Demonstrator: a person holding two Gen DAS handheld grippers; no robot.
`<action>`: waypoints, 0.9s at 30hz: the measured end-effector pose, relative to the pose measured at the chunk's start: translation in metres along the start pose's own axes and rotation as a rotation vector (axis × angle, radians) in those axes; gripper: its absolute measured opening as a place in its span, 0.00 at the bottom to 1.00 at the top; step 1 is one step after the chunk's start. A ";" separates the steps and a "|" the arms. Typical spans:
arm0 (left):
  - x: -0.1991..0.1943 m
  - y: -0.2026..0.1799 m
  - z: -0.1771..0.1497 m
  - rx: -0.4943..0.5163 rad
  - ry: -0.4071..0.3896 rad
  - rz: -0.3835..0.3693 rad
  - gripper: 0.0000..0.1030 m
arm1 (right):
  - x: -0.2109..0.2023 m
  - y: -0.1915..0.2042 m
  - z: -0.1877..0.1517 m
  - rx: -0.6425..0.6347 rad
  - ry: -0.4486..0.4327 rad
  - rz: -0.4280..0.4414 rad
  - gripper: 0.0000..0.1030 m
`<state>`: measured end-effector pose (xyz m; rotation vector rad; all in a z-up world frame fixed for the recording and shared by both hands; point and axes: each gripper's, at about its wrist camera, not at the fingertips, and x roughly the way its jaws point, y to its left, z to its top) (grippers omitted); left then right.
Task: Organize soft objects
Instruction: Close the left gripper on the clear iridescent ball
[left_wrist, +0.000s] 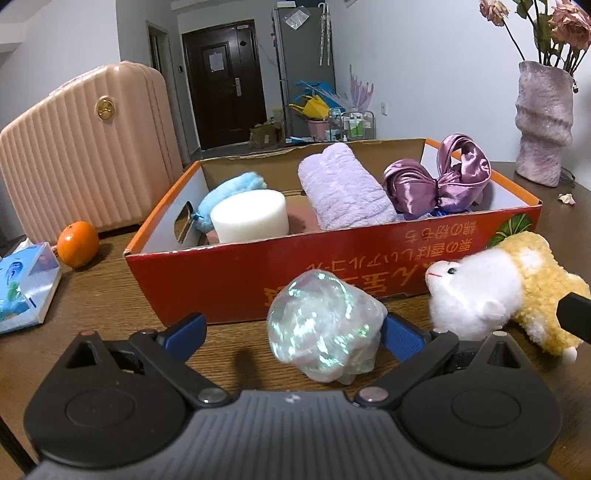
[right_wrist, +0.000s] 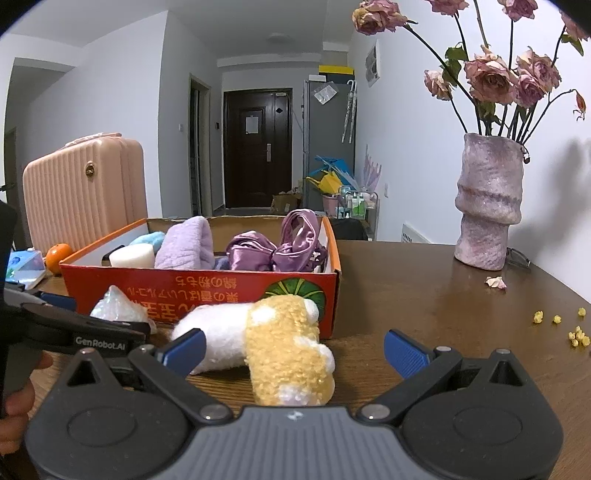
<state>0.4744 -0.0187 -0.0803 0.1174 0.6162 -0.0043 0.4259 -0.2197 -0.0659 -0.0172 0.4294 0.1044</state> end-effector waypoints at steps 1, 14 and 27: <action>0.001 0.000 0.000 0.003 0.001 -0.004 0.91 | 0.001 0.000 0.000 0.000 0.002 0.000 1.00; 0.000 0.000 -0.003 0.015 0.009 -0.046 0.48 | 0.007 -0.004 -0.002 0.020 0.028 0.000 1.00; -0.023 0.009 -0.003 -0.013 -0.073 -0.022 0.47 | 0.011 -0.005 -0.001 0.031 0.041 0.001 1.00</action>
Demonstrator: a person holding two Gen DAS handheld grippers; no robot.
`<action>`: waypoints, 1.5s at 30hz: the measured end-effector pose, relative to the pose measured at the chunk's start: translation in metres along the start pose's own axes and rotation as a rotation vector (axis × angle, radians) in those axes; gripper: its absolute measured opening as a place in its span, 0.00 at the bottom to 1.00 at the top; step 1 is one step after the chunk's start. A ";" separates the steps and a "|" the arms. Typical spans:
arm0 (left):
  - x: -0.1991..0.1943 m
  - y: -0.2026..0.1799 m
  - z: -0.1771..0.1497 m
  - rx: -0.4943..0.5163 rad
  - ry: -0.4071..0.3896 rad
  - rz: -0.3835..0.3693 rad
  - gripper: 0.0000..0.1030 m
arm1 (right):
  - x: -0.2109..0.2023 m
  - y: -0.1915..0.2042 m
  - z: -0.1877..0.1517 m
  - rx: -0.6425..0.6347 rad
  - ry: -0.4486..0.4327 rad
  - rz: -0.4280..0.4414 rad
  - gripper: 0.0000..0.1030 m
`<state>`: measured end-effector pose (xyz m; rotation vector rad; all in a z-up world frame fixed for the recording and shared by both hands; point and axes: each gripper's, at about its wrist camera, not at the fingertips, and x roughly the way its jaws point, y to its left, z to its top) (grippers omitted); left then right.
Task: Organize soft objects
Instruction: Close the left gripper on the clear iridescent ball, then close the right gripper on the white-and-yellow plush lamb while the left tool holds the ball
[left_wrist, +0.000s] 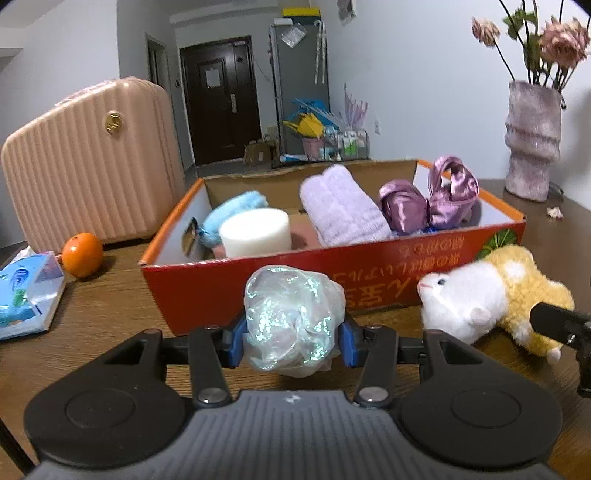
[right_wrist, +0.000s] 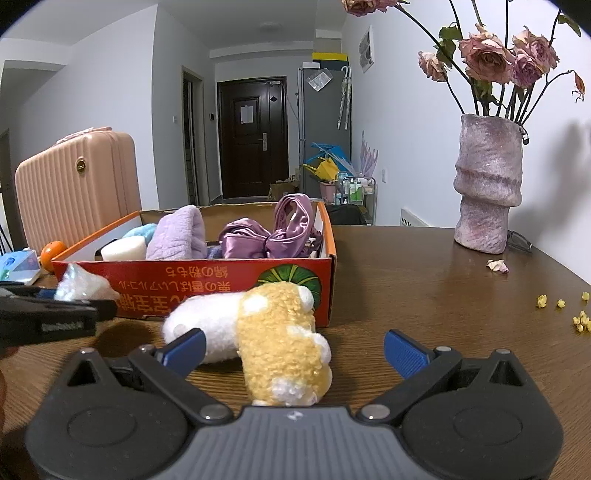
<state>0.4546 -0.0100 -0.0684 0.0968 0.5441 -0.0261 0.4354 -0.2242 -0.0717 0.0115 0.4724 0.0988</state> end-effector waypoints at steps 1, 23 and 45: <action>-0.002 0.001 0.000 -0.005 -0.007 0.001 0.47 | 0.000 0.000 0.000 0.000 0.001 0.000 1.00; -0.046 0.022 -0.010 -0.062 -0.073 0.032 0.47 | 0.023 0.004 -0.001 -0.048 0.066 -0.016 1.00; -0.044 0.020 -0.011 -0.053 -0.068 0.036 0.47 | 0.042 0.005 0.004 -0.043 0.123 0.088 0.70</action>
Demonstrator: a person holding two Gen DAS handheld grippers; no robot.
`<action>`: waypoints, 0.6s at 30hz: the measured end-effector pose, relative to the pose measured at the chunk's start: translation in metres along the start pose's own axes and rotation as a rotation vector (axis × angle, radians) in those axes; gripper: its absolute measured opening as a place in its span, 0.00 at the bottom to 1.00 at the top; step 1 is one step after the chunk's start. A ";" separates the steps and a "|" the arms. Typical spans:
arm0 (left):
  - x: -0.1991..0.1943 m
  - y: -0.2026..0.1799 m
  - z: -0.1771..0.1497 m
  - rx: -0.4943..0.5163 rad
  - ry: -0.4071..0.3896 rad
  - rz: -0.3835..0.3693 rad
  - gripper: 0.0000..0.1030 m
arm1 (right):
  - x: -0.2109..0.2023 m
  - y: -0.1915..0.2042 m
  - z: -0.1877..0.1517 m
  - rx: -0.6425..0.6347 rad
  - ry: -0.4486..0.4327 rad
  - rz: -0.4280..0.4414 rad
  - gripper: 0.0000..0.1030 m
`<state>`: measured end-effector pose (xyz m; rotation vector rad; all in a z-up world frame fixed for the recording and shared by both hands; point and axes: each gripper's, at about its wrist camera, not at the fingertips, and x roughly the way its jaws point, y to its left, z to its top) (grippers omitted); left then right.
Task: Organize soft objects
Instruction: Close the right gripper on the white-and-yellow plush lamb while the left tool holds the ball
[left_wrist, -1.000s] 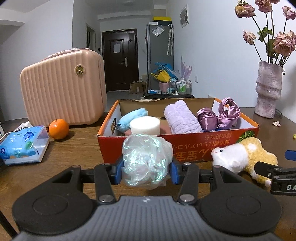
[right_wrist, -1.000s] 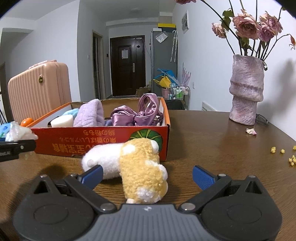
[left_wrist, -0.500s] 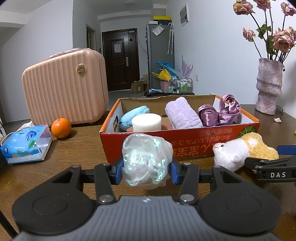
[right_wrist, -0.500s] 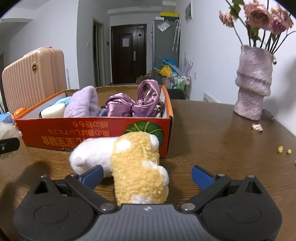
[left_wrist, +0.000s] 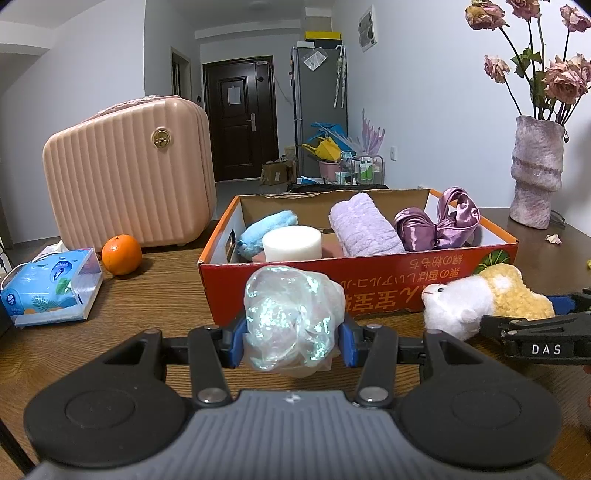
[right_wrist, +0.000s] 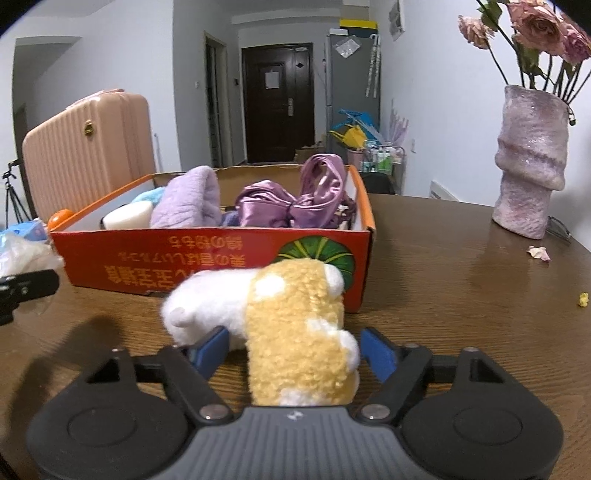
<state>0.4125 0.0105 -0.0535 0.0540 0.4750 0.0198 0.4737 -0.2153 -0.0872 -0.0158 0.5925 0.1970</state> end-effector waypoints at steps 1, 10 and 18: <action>0.000 0.000 0.000 -0.001 0.000 -0.001 0.47 | 0.000 0.001 0.000 -0.003 0.003 0.007 0.68; -0.001 -0.001 0.001 -0.004 -0.001 -0.005 0.47 | -0.003 0.001 -0.003 0.000 0.010 0.021 0.48; -0.003 0.000 0.003 -0.013 -0.007 -0.015 0.47 | -0.025 0.007 -0.003 0.008 -0.078 0.063 0.46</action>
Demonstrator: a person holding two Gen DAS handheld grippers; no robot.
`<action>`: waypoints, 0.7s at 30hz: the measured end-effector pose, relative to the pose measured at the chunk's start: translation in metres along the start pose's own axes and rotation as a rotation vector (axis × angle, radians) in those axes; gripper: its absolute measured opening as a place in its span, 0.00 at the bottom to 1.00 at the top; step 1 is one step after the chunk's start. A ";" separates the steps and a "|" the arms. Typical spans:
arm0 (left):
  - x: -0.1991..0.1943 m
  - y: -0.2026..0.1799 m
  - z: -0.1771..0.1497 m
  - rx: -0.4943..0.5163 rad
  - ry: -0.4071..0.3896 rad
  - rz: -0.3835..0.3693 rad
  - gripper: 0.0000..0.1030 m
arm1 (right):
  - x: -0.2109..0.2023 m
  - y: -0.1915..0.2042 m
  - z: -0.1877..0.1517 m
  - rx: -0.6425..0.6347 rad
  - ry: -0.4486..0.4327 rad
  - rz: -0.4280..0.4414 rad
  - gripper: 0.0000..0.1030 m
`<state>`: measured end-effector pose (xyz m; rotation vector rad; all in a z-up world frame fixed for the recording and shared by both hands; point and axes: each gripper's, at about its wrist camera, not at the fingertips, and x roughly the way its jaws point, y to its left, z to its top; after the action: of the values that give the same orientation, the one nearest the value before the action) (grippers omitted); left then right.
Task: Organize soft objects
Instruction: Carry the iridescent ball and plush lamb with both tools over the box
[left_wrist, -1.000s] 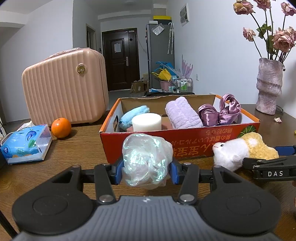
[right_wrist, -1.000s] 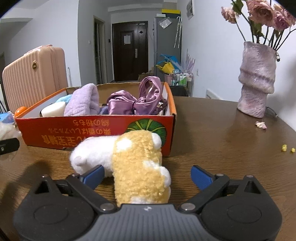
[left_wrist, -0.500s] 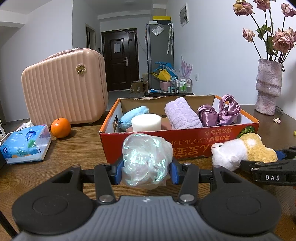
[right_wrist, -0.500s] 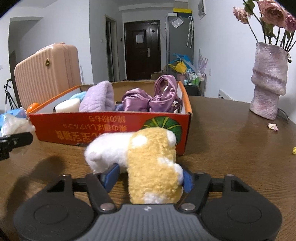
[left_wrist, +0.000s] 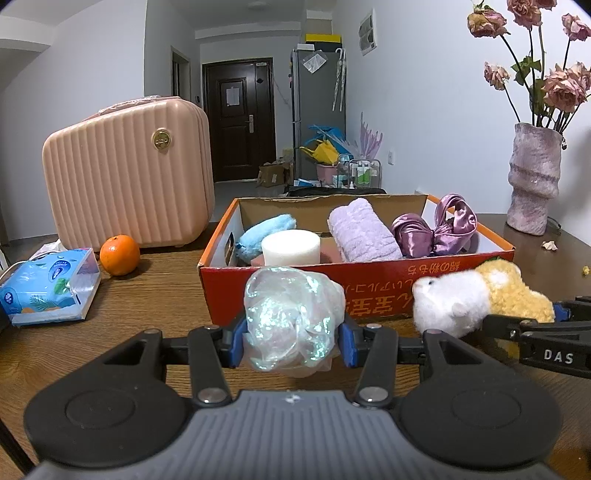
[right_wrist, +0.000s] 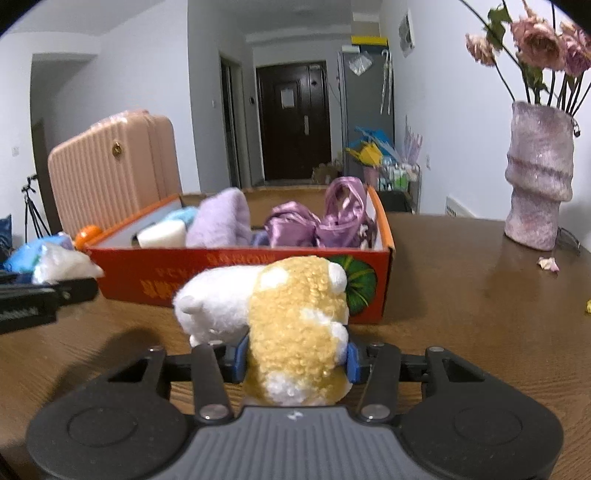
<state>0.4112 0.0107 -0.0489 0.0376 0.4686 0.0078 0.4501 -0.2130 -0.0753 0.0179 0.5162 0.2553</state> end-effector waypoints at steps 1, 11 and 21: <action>-0.001 0.001 0.000 -0.002 -0.001 -0.002 0.47 | -0.002 0.000 0.001 0.003 -0.011 0.003 0.46; -0.010 0.005 0.009 -0.027 -0.037 -0.022 0.47 | -0.023 0.000 0.014 0.026 -0.129 0.008 0.46; -0.006 0.000 0.028 -0.055 -0.092 -0.028 0.47 | -0.019 0.003 0.031 0.045 -0.207 -0.019 0.46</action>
<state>0.4187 0.0097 -0.0215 -0.0222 0.3766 -0.0087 0.4486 -0.2130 -0.0393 0.0819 0.3162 0.2202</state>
